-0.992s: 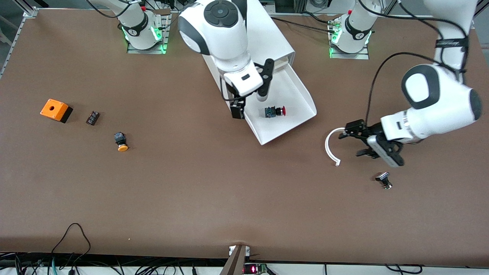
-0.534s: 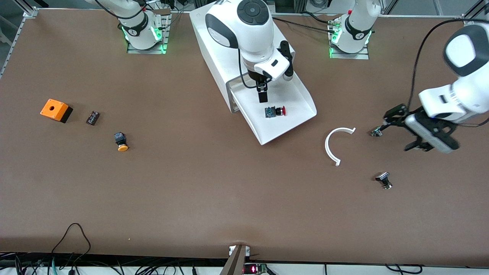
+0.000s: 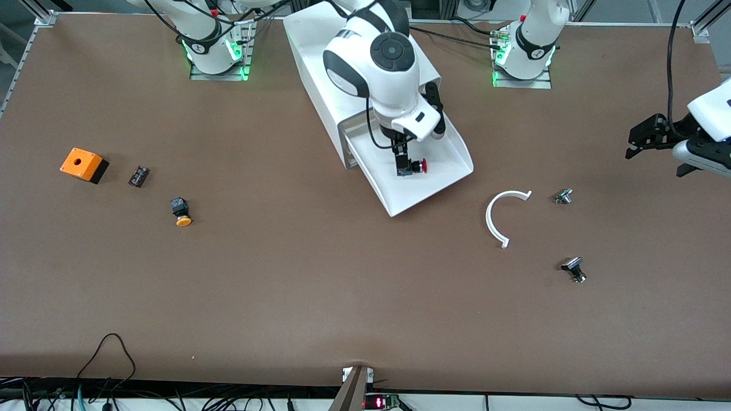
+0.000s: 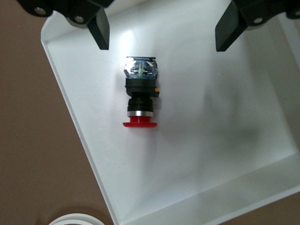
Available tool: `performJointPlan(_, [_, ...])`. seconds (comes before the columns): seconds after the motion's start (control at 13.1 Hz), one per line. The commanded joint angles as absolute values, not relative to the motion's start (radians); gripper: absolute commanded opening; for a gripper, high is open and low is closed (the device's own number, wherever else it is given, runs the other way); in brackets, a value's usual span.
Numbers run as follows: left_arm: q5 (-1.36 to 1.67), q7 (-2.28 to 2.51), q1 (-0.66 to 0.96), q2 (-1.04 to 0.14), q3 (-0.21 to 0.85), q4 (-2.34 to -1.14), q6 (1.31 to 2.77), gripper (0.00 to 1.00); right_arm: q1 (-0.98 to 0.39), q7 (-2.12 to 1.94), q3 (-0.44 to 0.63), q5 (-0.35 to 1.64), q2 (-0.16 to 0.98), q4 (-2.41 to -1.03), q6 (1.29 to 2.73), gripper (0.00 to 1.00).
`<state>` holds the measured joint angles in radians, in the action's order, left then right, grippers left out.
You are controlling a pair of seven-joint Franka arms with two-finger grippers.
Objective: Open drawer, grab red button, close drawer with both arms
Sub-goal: 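Grasp the red push button in the drawer with the right gripper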
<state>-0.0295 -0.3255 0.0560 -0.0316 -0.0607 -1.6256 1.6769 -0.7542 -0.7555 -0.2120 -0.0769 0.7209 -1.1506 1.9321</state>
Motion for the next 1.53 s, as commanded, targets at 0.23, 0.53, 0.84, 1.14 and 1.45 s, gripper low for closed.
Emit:
performJointPlan(0.23, [-0.078, -0.138, 0.057, -0.052, -0.032, -1.606, 1.626, 1.0, -0.767, -0.767, -0.203, -0.08, 0.796, -1.092, 2.006, 1.0])
performJointPlan(0.53, [-0.008, -0.14, 0.037, -0.057, -0.049, -1.612, 1.626, 1.0, -0.831, -0.759, -0.144, -0.072, 0.828, -1.092, 2.034, 1.0])
performJointPlan(0.84, [0.029, -0.137, -0.005, -0.057, -0.043, -1.615, 1.598, 1.0, -0.828, -0.759, -0.143, -0.058, 0.844, -1.095, 2.033, 1.0])
performJointPlan(1.14, [0.025, -0.133, -0.002, -0.057, -0.028, -1.612, 1.592, 1.0, -0.822, -0.759, -0.143, -0.058, 0.854, -1.095, 2.043, 0.68])
performJointPlan(1.45, [0.02, -0.13, 0.002, -0.057, -0.023, -1.609, 1.586, 1.0, -0.831, -0.756, -0.141, -0.067, 0.85, -1.094, 2.065, 0.36])
